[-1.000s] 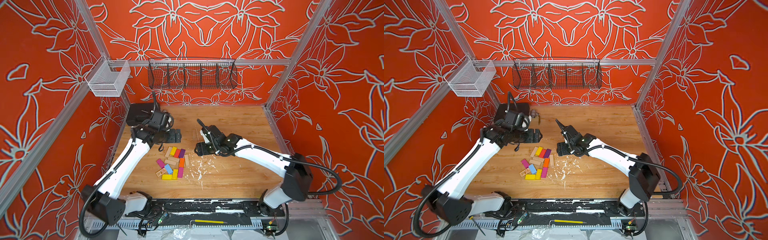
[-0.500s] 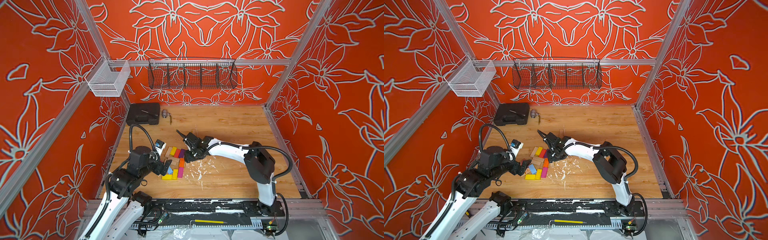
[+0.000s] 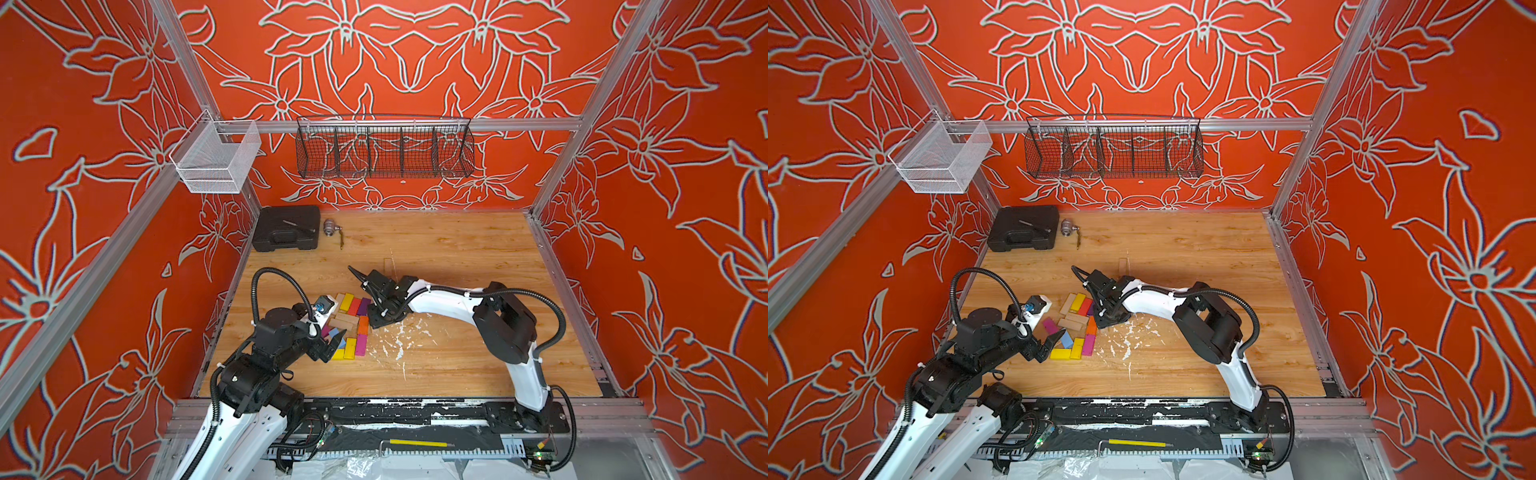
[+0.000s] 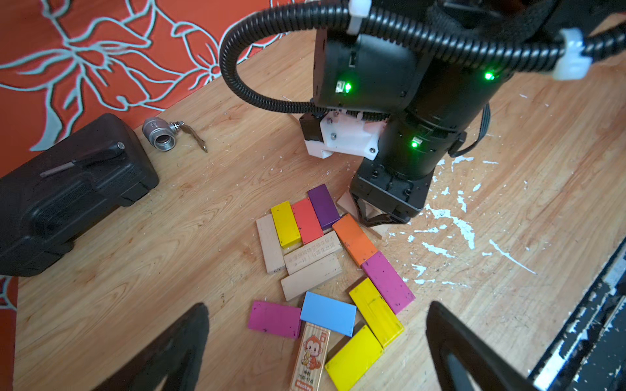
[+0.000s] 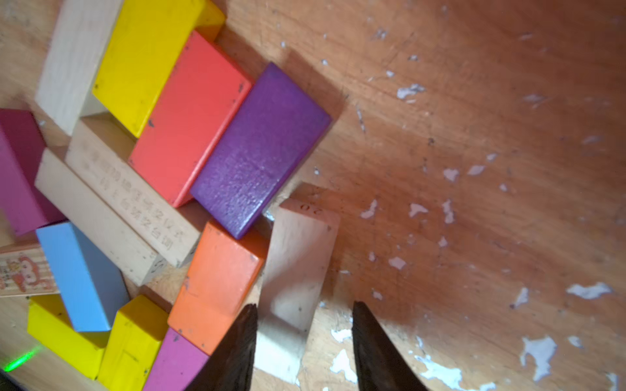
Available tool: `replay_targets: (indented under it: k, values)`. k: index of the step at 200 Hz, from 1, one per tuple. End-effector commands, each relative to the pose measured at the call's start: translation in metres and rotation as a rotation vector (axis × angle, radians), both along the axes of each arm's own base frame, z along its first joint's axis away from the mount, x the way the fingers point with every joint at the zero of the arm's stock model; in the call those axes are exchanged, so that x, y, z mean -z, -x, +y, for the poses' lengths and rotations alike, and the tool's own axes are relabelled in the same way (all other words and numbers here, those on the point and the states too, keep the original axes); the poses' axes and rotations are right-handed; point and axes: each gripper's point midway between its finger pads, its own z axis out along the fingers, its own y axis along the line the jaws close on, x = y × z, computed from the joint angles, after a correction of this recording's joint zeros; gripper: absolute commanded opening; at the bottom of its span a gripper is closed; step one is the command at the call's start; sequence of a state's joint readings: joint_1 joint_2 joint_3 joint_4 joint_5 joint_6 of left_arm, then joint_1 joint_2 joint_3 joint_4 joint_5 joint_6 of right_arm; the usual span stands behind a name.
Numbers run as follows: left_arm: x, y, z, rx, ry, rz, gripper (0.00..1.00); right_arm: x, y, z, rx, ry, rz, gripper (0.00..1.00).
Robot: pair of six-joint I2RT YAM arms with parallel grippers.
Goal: Assemble the letter k with building blocks
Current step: Pick up the building block from the center of the board.
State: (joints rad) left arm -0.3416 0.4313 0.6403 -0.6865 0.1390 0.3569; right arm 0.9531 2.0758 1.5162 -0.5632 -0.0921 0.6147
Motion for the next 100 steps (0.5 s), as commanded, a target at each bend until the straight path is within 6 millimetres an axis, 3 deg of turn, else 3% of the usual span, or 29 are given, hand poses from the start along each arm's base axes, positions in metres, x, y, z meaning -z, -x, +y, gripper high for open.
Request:
replay_targets:
  k: [1, 100]
  values:
    - [-0.0039, 0.0000, -0.0034, 0.029, -0.004, -0.018, 0.97, 0.0086, -0.0030, -0.0042, 0.029, 0.049, -0.012, 0.45]
    - [-0.0012, -0.0034, -0.0011, 0.008, -0.007, -0.018, 0.97, 0.0129, -0.0120, -0.0043, 0.106, 0.060, -0.022, 0.44]
